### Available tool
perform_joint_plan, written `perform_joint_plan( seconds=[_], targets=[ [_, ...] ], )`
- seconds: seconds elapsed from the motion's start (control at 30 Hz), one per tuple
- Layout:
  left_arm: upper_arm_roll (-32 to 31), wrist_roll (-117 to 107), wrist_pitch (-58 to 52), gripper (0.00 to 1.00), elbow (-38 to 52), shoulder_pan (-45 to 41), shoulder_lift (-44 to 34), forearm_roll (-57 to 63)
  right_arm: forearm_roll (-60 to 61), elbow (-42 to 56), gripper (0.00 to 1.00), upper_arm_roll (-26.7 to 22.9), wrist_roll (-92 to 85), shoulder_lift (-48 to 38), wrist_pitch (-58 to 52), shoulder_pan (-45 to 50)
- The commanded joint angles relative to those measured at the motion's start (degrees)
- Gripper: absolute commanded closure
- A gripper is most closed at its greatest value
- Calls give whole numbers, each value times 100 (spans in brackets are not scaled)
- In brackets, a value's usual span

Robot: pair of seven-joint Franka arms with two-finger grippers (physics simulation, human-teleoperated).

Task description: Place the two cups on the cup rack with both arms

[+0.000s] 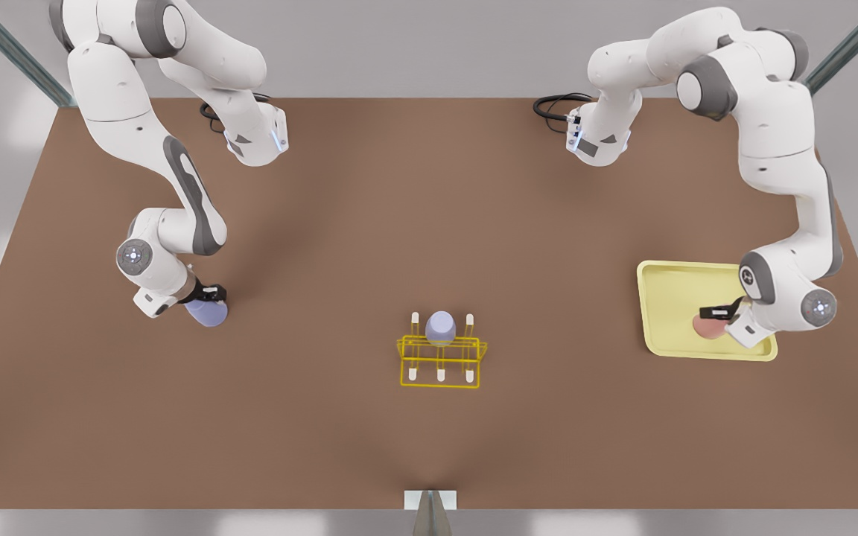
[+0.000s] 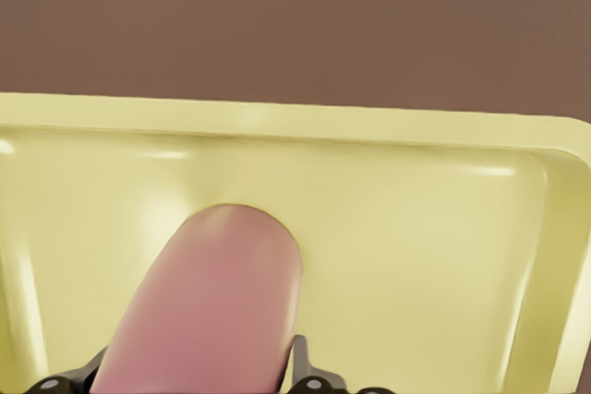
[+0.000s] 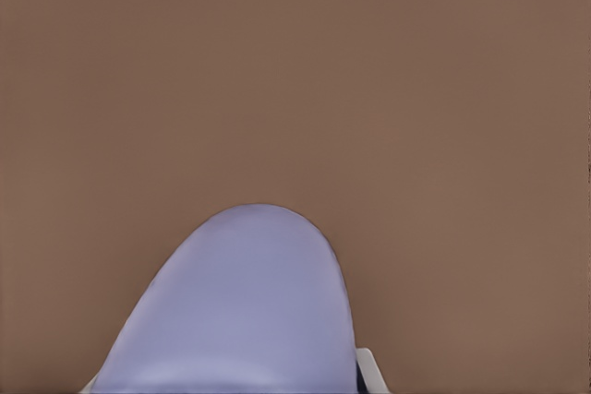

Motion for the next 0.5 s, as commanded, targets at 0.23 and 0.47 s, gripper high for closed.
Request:
perform_joint_plan(
  seconds=[0.23, 0.47],
  targets=[
    [-17, 68, 177, 18, 113, -18, 26, -126, 97, 214, 19, 322, 33, -205, -263, 62],
    [-17, 59, 116, 22, 113, 0, -18, -144, 1678, 1268, 19, 1395, 68, -82, -676, 247]
  ],
)
